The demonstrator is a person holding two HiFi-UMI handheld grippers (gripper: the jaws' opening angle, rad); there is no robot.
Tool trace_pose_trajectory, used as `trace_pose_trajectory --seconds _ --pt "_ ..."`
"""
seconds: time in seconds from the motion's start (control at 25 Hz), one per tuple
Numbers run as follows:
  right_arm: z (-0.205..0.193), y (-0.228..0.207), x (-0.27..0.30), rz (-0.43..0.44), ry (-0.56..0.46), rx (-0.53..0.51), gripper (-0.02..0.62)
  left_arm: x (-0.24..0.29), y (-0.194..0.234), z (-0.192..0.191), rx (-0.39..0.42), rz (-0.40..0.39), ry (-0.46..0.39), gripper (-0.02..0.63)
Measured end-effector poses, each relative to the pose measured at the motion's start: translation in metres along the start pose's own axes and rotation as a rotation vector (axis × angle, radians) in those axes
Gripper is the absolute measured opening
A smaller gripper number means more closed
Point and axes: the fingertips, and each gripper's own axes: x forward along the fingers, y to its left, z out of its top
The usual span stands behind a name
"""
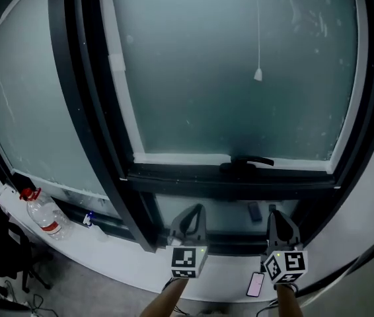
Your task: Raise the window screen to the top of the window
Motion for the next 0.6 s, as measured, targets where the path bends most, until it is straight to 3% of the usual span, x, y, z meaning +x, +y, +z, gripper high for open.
trace_pose_trajectory --seconds 0.08,0.2,0.6 --pt "-0.016 0.007 -0.012 0.000 0.043 0.019 0.026 -0.013 -0.001 -0.007 -0.020 0.001 0.010 0.005" --pt "-0.018 0.019 -0.018 0.005 0.058 -0.035 0.026 -0.028 -0.004 -0.007 -0.013 -0.005 0.008 0.005" --pt "0.017 0.064 -0.022 0.026 -0.019 -0.034 0.026 -0.041 -0.002 -0.004 -0.028 -0.067 0.005 0.004"
